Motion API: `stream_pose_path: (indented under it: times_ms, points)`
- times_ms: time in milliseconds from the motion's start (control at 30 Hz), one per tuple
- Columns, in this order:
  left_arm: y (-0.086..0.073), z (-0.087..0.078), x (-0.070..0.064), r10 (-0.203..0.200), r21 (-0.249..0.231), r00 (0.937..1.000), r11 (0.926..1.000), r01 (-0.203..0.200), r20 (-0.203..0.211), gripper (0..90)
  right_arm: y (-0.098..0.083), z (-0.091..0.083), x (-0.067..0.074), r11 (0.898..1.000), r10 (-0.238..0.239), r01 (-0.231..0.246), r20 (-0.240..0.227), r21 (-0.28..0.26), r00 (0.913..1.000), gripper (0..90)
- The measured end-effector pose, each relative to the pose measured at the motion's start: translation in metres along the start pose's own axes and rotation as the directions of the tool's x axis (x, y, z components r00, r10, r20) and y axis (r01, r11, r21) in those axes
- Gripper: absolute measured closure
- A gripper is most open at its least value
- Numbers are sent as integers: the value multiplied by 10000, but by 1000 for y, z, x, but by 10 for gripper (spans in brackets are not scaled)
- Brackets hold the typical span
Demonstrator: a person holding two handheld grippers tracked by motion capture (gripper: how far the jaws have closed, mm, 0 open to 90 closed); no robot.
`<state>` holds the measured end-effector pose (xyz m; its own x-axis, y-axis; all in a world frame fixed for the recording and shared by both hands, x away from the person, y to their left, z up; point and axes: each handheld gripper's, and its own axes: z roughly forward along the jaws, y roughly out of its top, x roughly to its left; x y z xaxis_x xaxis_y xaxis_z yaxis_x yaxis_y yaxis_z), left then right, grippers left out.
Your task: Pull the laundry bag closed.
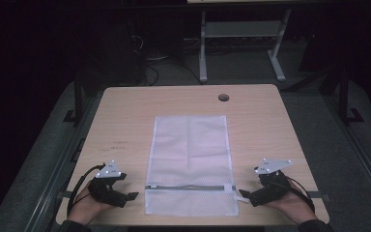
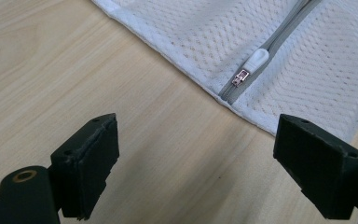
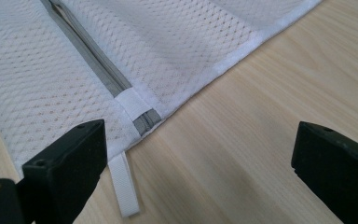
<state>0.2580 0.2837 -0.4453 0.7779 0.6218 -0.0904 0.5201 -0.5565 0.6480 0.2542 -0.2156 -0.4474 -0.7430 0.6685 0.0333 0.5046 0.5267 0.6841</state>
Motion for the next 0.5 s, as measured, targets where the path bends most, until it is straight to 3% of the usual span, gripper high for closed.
stream_pose_path:
  times_ms: [500]
  points:
    - [1, 1, -1, 110, 81, 9998, 9999, -111, 165, 142, 9, 2, 6, 9998, -156, 149, -441, -163, 9989, 60]
